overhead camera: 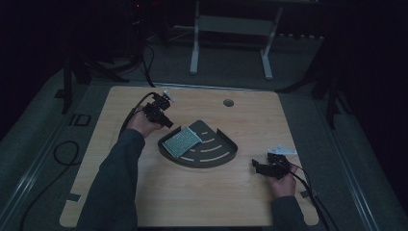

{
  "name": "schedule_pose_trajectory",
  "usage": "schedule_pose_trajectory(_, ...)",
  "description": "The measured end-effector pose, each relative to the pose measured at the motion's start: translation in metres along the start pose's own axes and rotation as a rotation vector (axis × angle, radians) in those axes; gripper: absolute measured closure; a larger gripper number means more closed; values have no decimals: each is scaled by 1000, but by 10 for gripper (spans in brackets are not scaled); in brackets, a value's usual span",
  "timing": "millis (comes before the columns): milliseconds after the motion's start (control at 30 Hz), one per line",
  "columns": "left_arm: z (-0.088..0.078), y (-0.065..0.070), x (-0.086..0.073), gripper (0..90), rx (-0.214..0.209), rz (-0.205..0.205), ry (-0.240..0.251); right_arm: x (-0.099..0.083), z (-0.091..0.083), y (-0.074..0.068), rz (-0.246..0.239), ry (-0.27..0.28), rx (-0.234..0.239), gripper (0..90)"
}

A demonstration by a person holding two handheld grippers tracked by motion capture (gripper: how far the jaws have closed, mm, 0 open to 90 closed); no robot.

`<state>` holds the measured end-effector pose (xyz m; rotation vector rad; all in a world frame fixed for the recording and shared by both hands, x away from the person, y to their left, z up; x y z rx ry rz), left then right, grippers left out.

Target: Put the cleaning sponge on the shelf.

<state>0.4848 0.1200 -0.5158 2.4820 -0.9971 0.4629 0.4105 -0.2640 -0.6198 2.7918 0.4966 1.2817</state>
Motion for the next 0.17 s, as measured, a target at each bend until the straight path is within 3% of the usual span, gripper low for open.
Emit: schedule_pose_trajectory(167,-18,0,-13,640,11,-13,101,0,0,0,0,0,0,233)
Point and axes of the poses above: each handheld gripper's, and its own axes: z roughly forward along the jaws, x roughly out of its top, y roughly to its right, the point moved 9 cm from there along z, roughly forward along the jaws, and after that the axes turned 13 degrees about -x, right-handed, at the moved point
